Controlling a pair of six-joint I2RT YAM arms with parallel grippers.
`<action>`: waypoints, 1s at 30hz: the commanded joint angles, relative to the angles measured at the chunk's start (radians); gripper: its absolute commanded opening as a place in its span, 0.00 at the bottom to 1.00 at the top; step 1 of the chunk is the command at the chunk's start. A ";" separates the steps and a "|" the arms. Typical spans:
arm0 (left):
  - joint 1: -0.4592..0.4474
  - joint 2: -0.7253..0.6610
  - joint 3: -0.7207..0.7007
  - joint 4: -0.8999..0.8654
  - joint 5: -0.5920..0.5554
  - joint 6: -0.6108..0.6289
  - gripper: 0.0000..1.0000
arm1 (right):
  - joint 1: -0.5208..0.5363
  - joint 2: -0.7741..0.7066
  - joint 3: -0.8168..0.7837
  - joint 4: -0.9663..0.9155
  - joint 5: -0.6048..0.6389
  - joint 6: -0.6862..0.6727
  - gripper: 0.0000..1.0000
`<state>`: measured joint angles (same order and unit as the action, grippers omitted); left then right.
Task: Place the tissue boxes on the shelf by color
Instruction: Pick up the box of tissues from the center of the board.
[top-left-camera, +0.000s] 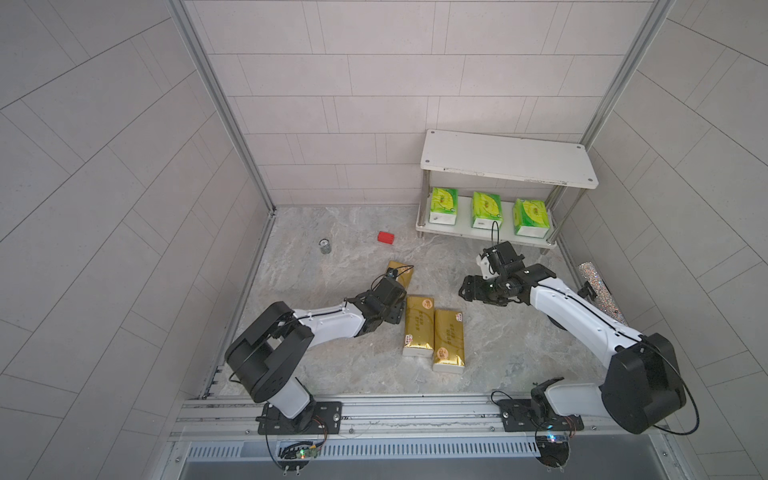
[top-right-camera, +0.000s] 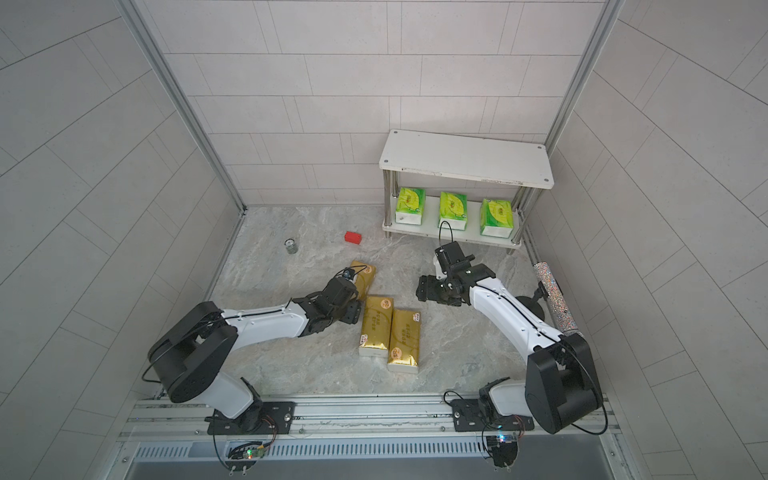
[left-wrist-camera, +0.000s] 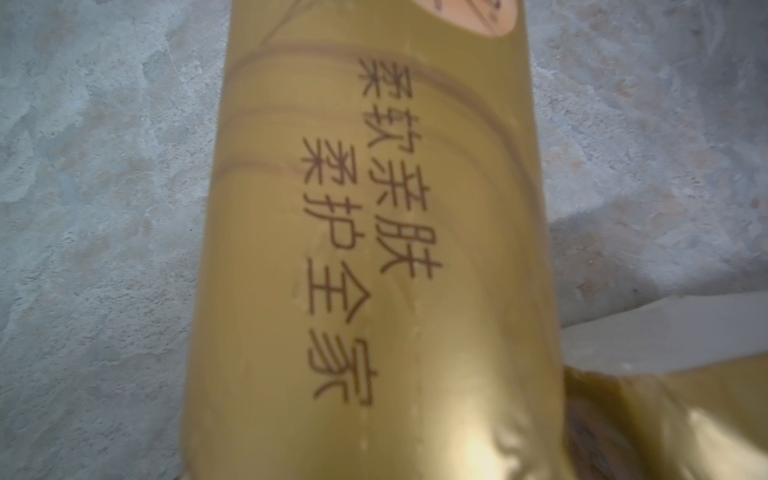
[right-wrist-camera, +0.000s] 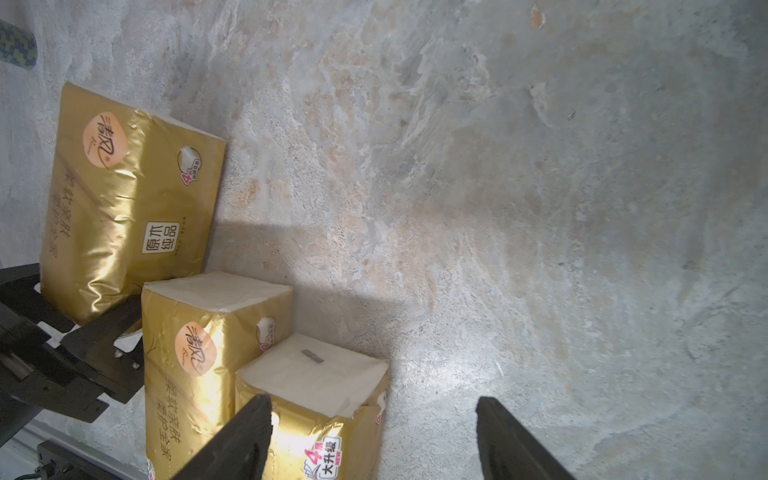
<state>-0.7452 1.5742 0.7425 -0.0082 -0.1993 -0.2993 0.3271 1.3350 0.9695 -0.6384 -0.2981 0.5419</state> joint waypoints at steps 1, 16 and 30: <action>-0.005 -0.063 0.068 -0.062 -0.017 0.023 0.72 | -0.005 -0.027 -0.009 -0.024 0.025 -0.014 0.81; -0.005 -0.156 0.653 -0.595 -0.073 0.045 0.71 | -0.019 -0.060 -0.041 -0.010 0.019 -0.013 0.81; -0.005 0.133 1.269 -0.656 0.001 0.126 0.71 | -0.017 -0.056 -0.044 0.010 -0.026 -0.025 0.81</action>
<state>-0.7467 1.6485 1.9423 -0.6922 -0.2249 -0.2150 0.3084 1.2892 0.9401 -0.6350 -0.3138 0.5308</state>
